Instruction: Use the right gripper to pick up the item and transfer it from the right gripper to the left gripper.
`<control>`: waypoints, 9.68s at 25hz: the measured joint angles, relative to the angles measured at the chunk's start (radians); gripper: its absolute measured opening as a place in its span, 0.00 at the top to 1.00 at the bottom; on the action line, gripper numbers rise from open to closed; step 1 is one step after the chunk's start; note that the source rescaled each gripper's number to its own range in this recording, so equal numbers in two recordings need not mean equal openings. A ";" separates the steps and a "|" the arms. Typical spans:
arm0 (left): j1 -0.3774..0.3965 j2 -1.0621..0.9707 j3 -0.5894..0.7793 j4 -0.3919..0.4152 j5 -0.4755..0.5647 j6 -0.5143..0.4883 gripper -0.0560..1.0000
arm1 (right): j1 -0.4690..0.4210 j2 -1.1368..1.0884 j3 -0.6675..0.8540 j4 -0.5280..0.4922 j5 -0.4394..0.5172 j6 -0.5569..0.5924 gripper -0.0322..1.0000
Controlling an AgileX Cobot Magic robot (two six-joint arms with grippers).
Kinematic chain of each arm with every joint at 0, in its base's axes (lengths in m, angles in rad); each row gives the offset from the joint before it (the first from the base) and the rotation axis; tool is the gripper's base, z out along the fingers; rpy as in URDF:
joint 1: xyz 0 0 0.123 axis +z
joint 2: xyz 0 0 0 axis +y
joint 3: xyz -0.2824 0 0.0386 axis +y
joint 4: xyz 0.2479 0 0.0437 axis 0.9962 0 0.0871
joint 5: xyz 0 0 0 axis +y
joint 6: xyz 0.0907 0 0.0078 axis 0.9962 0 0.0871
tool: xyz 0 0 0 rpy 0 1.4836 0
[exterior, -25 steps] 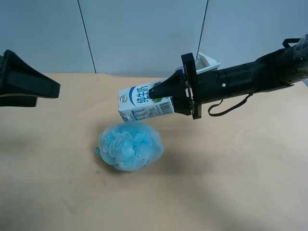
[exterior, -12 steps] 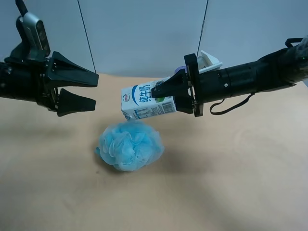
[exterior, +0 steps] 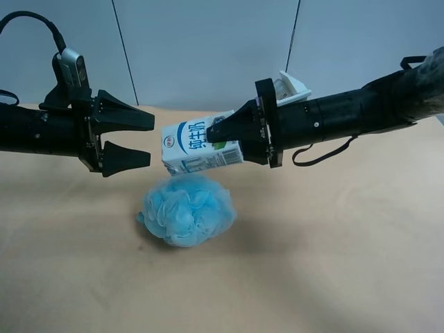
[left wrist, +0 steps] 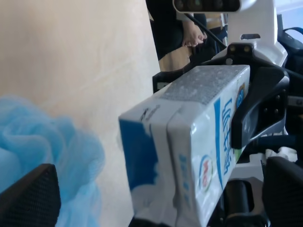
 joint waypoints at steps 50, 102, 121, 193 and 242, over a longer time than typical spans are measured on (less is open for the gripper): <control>-0.154 0.004 -0.034 -0.139 -0.023 -0.041 0.77 | 0.001 -0.001 0.000 0.090 0.027 -0.017 0.97; -0.155 -0.093 -0.106 -0.119 -0.029 -0.136 0.94 | -0.013 -0.569 0.000 -1.060 -0.354 0.449 0.23; -0.155 -0.093 -0.106 -0.094 -0.029 -0.128 0.94 | -0.013 -1.359 0.074 -1.679 0.043 0.945 0.12; -0.159 -0.100 -0.503 1.319 -0.351 -0.981 0.94 | -0.273 -1.847 0.418 -1.623 -0.087 1.061 0.12; -0.159 0.107 -0.511 1.575 -0.435 -1.155 0.87 | -0.273 -1.847 0.418 -1.622 -0.087 1.061 0.12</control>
